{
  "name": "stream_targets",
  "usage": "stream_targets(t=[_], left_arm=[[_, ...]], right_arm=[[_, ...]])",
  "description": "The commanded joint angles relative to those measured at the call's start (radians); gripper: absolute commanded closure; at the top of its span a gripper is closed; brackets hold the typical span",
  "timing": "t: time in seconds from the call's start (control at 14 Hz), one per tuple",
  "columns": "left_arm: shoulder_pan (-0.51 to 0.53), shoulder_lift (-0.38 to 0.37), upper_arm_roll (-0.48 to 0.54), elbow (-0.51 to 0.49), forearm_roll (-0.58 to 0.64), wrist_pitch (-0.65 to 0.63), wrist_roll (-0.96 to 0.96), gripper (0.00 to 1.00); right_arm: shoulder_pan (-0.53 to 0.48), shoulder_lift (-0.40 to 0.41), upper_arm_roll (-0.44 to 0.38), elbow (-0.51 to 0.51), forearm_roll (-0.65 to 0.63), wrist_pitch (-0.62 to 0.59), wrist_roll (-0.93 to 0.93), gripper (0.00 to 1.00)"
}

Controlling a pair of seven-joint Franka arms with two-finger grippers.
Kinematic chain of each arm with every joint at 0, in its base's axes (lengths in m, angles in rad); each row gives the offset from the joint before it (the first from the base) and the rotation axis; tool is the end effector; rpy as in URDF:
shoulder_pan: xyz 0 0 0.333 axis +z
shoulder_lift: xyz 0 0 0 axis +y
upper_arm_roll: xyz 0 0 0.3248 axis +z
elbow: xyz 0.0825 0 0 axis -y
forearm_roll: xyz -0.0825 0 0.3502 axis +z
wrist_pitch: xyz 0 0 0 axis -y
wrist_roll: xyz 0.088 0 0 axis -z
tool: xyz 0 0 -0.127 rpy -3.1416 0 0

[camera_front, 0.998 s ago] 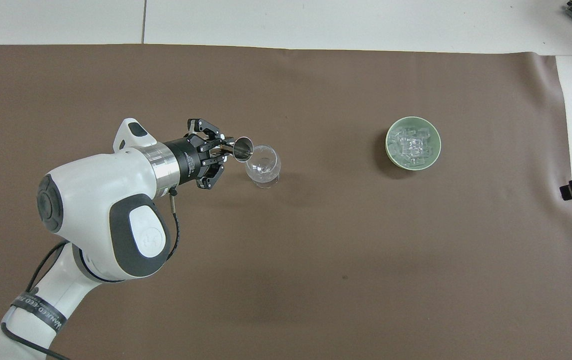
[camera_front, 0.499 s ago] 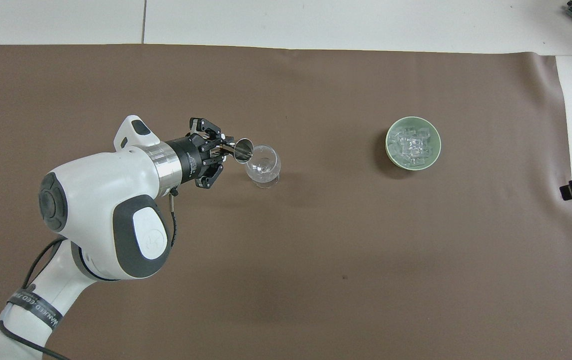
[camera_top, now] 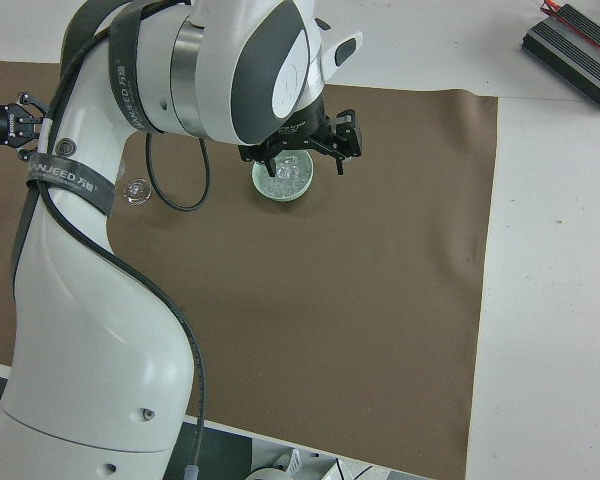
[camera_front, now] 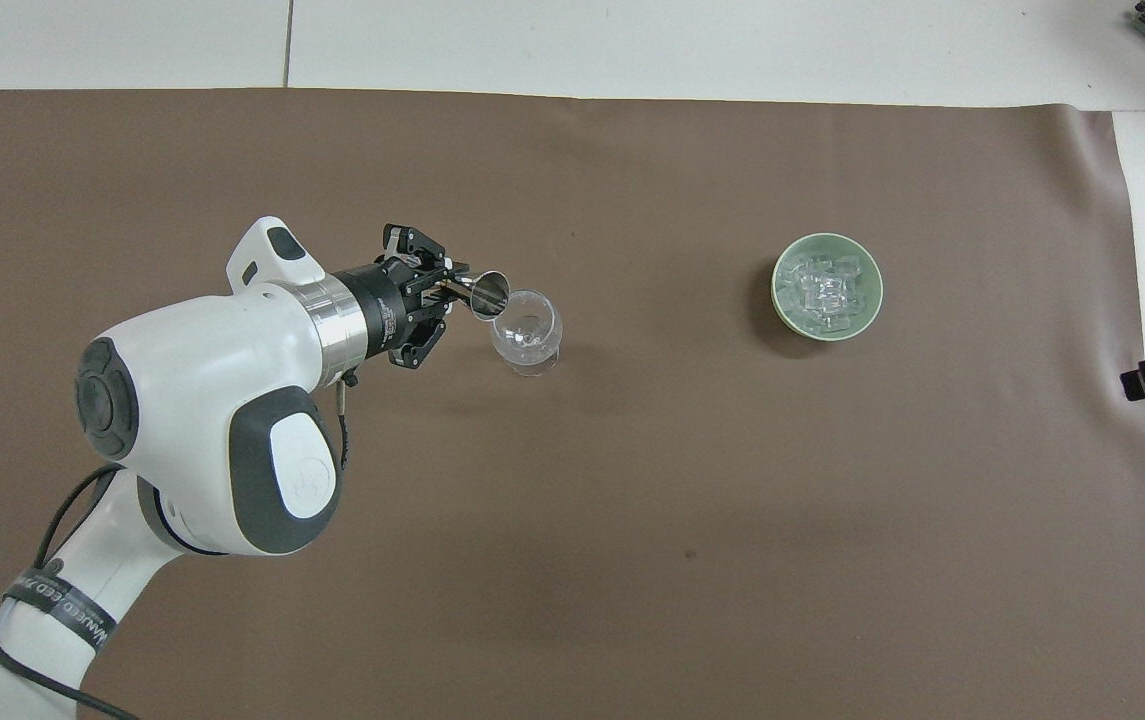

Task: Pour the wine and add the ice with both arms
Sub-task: 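Tilt the silver cup further to pour into the glass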

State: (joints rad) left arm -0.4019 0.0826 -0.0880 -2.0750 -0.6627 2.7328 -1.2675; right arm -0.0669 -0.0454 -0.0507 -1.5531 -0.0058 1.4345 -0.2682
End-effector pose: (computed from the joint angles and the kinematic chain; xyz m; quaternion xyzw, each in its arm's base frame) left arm 0.5260 -0.2582 0.4607 0.7433 0.5754 0.0075 0.3412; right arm 0.4869 -0.0590 0.6325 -0.9965 -0.0750 0.0363 0.0053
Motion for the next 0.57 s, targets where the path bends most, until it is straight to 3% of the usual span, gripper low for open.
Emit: stream_targets(t=[0.0, 0.5], left_arm=[[-0.021, 0.022, 0.014, 0.023, 0.057, 0.008, -0.026, 1.00], [-0.026, 0.025, 0.014, 0.030, 0.138, 0.005, -0.026, 1.00]], right_arm=[[-0.002, -0.011, 0.002, -0.004, 0.006, -0.006, 0.000, 0.00], [-0.002, -0.011, 0.002, -0.004, 0.006, -0.008, 0.000, 0.00]])
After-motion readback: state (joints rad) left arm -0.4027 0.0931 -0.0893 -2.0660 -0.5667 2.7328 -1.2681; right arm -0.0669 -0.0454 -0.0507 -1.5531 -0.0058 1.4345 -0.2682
